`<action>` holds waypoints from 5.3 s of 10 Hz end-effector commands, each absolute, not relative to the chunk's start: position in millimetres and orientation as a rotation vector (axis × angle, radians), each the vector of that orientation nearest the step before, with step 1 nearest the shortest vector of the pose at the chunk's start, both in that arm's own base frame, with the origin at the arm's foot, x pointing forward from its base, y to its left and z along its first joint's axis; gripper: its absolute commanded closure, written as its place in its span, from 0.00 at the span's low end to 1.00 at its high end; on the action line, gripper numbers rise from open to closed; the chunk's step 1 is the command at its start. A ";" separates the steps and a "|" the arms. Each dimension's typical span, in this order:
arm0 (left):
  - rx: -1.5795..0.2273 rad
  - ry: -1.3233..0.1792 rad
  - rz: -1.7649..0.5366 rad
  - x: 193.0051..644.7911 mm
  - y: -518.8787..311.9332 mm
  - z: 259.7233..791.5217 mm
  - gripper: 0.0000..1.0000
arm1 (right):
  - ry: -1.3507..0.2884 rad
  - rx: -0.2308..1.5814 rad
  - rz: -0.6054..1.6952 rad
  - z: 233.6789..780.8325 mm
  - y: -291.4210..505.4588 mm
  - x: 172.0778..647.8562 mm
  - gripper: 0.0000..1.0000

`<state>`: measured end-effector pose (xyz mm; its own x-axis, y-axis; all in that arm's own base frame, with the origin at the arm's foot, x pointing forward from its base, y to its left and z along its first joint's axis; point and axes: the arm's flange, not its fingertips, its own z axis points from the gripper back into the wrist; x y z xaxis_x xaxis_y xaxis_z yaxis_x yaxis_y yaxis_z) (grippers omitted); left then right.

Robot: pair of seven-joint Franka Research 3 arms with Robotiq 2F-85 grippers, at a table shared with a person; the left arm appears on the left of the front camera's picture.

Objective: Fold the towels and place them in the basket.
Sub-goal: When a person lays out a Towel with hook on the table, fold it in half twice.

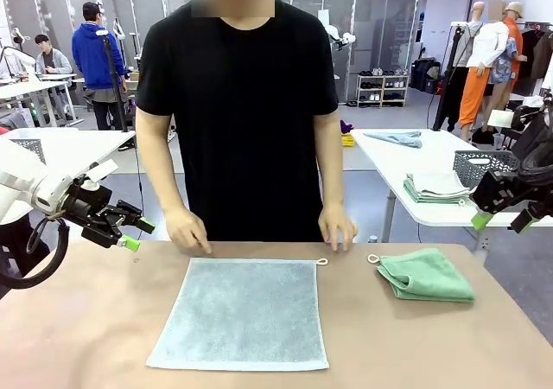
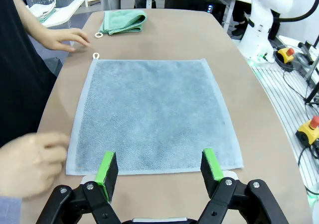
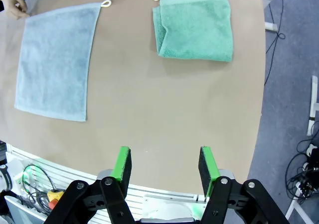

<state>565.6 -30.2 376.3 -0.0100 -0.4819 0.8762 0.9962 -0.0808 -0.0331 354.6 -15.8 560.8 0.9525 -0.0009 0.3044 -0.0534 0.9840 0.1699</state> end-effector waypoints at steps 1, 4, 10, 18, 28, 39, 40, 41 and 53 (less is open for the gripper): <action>-0.892 -0.784 -1.477 565.3 -29.5 376.5 0.15 | -0.303 0.193 0.025 562.3 -16.3 353.4 0.32; -0.894 -0.780 -1.459 565.6 -30.2 376.3 0.15 | -0.344 0.091 0.110 563.6 -6.3 353.8 0.31; -0.494 -0.612 -1.238 468.1 -70.9 472.1 0.15 | -0.271 -0.365 0.740 567.4 119.3 370.5 0.31; -0.038 -0.472 -1.163 428.8 -175.3 492.1 0.15 | -0.076 -0.188 1.548 482.9 226.7 385.1 0.31; 0.210 -0.298 -1.451 428.5 -236.3 467.3 0.15 | -0.222 -0.014 1.577 452.4 251.8 387.3 0.31; 0.187 -0.283 -1.548 424.2 -252.0 442.5 0.15 | -0.181 -0.060 1.573 442.8 262.7 380.1 0.31; 0.170 -0.260 -1.576 422.4 -251.0 435.7 0.15 | -0.162 -0.054 1.568 435.7 268.1 373.9 0.31; 0.161 -0.240 -1.603 420.2 -250.2 426.5 0.15 | -0.161 -0.067 1.537 428.8 270.7 370.1 0.31; 0.061 -0.147 -1.669 409.8 -253.4 328.7 0.00 | -0.135 -0.077 1.379 333.2 279.4 383.0 0.11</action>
